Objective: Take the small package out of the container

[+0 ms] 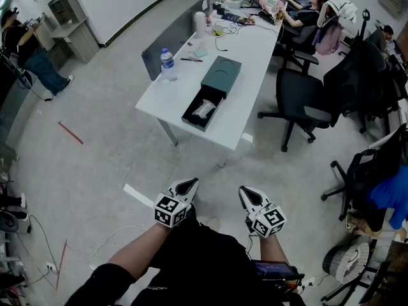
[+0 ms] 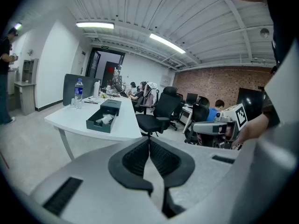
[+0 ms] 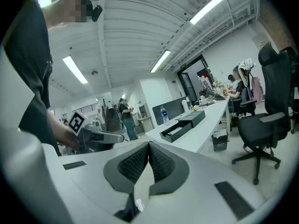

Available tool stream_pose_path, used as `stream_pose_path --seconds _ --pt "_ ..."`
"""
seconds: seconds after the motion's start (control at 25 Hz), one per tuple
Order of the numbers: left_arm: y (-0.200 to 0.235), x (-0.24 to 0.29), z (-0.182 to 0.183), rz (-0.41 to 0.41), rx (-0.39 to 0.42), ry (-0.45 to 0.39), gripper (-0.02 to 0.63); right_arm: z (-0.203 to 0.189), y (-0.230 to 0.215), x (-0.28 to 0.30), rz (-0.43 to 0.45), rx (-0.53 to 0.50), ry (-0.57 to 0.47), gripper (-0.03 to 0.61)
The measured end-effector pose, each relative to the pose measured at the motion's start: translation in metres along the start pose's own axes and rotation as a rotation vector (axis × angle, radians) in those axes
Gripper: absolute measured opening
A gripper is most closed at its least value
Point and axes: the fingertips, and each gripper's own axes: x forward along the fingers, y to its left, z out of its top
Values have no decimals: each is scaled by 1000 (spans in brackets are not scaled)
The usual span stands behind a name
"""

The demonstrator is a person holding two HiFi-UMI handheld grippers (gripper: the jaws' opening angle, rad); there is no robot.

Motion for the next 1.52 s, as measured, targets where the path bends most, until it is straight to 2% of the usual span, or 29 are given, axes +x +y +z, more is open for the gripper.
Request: stream_pose_path --seconds 0.32,0.72,1.04,1.36,1.52 --pt "-30 -17 0 18 23 -18 14 -4 18 -32 20 -3 -22 26" --pt "-29 -36 -5 41 25 -31 14 -1 25 -31 16 -11 -41 26" --pt "-14 -55 -13 87 12 -28 14 -4 29 -18 30 5 -38 26" --pt "13 -59 -14 84 -8 -22 14 0 38 8 44 1 -25 26" --pt "27 -55 -12 53 -14 -19 14 0 45 22 46 -5 -8 26"
